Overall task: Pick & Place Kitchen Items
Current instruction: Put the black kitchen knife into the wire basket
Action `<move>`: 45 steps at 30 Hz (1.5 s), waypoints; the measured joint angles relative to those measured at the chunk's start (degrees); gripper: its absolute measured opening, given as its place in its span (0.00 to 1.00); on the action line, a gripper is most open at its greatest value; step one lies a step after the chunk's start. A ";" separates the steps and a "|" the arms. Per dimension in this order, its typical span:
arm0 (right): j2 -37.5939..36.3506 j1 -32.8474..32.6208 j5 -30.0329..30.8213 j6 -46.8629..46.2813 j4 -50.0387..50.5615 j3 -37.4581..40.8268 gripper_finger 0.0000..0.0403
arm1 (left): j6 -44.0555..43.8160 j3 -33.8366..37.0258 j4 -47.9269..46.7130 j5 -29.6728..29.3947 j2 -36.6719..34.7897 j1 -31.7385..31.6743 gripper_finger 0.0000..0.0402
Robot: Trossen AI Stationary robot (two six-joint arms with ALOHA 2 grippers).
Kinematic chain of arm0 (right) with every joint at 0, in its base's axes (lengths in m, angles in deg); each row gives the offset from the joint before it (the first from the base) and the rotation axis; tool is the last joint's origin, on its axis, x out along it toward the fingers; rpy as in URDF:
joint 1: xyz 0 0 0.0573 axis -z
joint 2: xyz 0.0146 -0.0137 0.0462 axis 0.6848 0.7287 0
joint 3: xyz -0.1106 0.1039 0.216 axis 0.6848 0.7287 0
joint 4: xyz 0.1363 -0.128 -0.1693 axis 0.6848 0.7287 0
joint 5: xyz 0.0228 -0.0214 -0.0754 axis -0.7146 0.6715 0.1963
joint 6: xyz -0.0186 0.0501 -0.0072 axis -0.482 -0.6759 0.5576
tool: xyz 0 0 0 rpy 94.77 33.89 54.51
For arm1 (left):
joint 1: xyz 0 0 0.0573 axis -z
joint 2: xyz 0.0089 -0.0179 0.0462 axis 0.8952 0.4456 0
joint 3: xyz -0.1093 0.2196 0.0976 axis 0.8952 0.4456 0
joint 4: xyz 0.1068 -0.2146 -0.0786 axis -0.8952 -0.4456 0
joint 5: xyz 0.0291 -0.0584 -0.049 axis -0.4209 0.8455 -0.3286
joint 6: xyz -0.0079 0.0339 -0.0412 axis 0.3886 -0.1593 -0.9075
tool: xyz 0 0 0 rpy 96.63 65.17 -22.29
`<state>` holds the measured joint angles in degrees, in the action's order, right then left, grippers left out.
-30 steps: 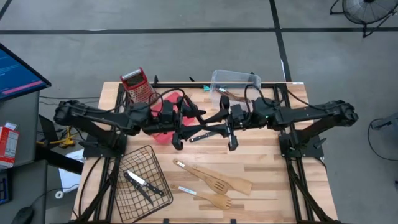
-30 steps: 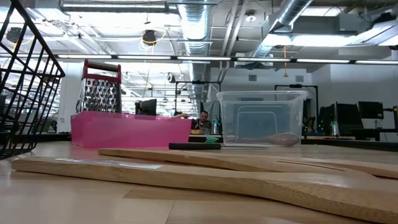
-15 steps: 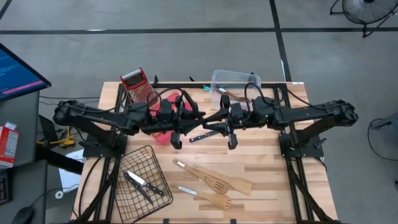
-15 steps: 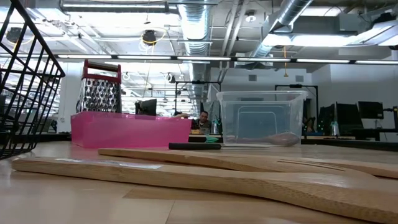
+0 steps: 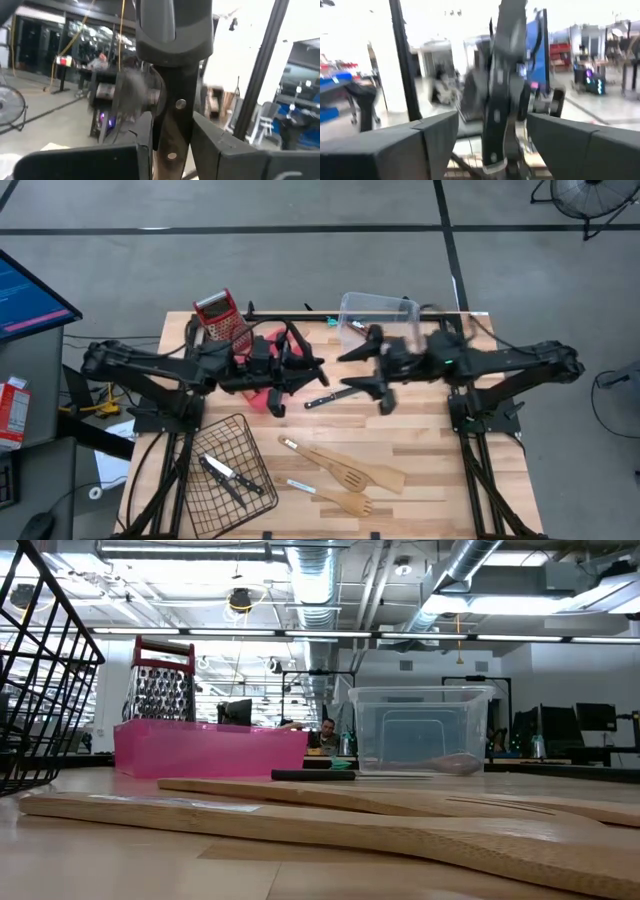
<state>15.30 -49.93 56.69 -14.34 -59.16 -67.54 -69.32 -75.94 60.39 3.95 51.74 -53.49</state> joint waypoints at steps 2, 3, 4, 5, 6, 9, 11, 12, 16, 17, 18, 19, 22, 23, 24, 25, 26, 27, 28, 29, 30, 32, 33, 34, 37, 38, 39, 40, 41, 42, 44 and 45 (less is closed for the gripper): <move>-2.86 -0.56 0.00 -0.02 1.11 0.00 0.63 | 0.00 0.00 -3.34 0.01 -1.66 0.54 0.16; -4.22 -0.87 0.02 -0.02 1.76 0.00 0.63 | 0.02 0.00 -5.00 0.00 -2.56 0.74 0.16; -5.66 -1.18 0.04 -0.02 2.99 0.00 0.62 | 0.02 0.00 -6.49 -0.04 -3.32 0.99 0.16; -7.14 -1.66 0.03 -0.04 4.18 0.00 0.62 | 0.02 0.00 -8.21 -0.04 -4.19 1.18 0.16; -8.48 -2.15 0.06 -0.04 5.14 0.00 0.62 | -0.03 0.00 -10.79 -0.04 -5.09 1.44 0.16; -12.74 -3.72 0.15 -0.17 10.06 0.00 0.60 | -0.89 -0.02 -20.83 -0.09 -7.67 2.49 0.16; -15.10 -4.70 0.28 -1.19 13.38 0.00 0.59 | -2.32 -0.02 -29.27 0.83 -9.27 3.60 0.16; -16.10 -5.09 0.61 -1.89 15.05 0.00 0.59 | -2.83 -0.02 -33.22 2.01 -9.91 4.33 0.16; -19.00 -7.13 3.63 -3.65 20.48 0.00 0.55 | -3.10 -0.02 -46.76 5.17 -11.46 8.51 0.16; -19.39 -7.60 4.40 -3.65 21.85 0.00 0.54 | -3.18 -0.02 -49.45 5.48 -11.61 9.63 0.16; -19.64 -8.03 5.00 -3.65 23.34 0.00 0.54 | -3.80 -0.02 -51.80 5.66 -11.64 10.65 0.16; -19.73 -8.36 5.69 -3.67 24.72 0.00 0.53 | -4.83 -0.02 -53.98 5.73 -11.63 11.65 0.16; -19.58 -8.94 7.57 -3.89 27.56 0.00 0.50 | -9.56 -0.02 -58.74 6.80 -11.09 14.97 0.16; -19.47 -9.13 7.74 -4.44 27.86 0.17 0.49 | -10.78 -0.02 -59.32 7.26 -10.66 15.95 0.16; -19.20 -9.20 7.80 -5.03 27.97 0.27 0.49 | -11.61 -0.02 -60.14 7.65 -10.20 17.14 0.16; -18.85 -9.31 7.80 -5.33 28.27 0.29 0.48 | -11.93 -0.02 -61.11 7.73 -9.75 18.52 0.16; -18.46 -9.31 7.80 -5.57 28.87 0.36 0.47 | -12.00 -0.02 -61.86 7.80 -9.35 20.04 0.16; -18.08 -9.32 7.78 -5.61 29.53 0.44 0.47 | -11.96 -0.03 -62.61 8.02 -8.95 21.41 0.16; -17.70 -9.34 7.78 -5.61 29.90 0.50 0.46 | -11.78 -0.07 -63.84 8.11 -8.53 22.61 0.16; -17.30 -9.34 7.75 -5.63 29.92 0.49 0.45 | -11.74 -0.07 -65.73 8.09 -7.94 23.94 0.16; -16.99 -9.34 7.76 -5.63 29.98 0.48 0.45 | -11.76 -0.07 -67.87 8.07 -7.26 25.17 0.16; -16.34 -9.34 7.74 -5.75 30.07 0.48 0.44 | -11.76 -0.07 -71.62 8.07 -5.93 27.38 0.16; -16.00 -9.34 7.75 -5.81 30.10 0.48 0.43 | -11.78 -0.07 -73.59 8.05 -5.20 28.48 0.16; -15.67 -9.34 7.74 -5.79 30.07 0.48 0.43 | -11.78 -0.07 -75.78 8.06 -4.50 29.48 0.16; -14.84 -9.31 7.74 -5.79 30.07 0.48 0.42 | -11.95 -0.04 -82.01 8.07 -2.38 31.69 0.16; -14.65 -9.29 7.72 -5.79 30.06 0.48 0.42 | -12.02 -0.04 -83.76 8.12 -1.75 32.03 0.16; -14.58 -9.30 7.72 -5.77 30.17 0.48 0.41 | -12.06 -0.04 -85.35 8.44 -1.18 32.38 0.16; -14.53 -9.30 7.72 -5.79 30.25 0.48 0.41 | -12.01 -0.02 -86.68 9.33 -0.72 32.72 0.16; -14.37 -9.30 7.72 -5.79 30.14 0.48 0.41 | -11.96 0.00 -87.79 10.15 -0.31 32.99 0.16; -14.07 -9.29 7.72 -5.80 29.88 0.42 0.41 | -11.79 0.23 -88.15 10.99 -0.03 33.21 0.16; -13.87 -9.30 7.71 -6.05 30.29 0.48 0.41 | -11.75 1.45 -87.91 13.08 0.17 33.78 0.16; -13.80 -9.30 7.69 -6.06 30.42 0.50 0.41 | -11.73 2.21 -88.00 13.97 0.17 34.25 0.16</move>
<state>1.50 -59.23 64.38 -20.40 -28.74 -67.04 -81.04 -73.73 -27.61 17.92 51.91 -19.23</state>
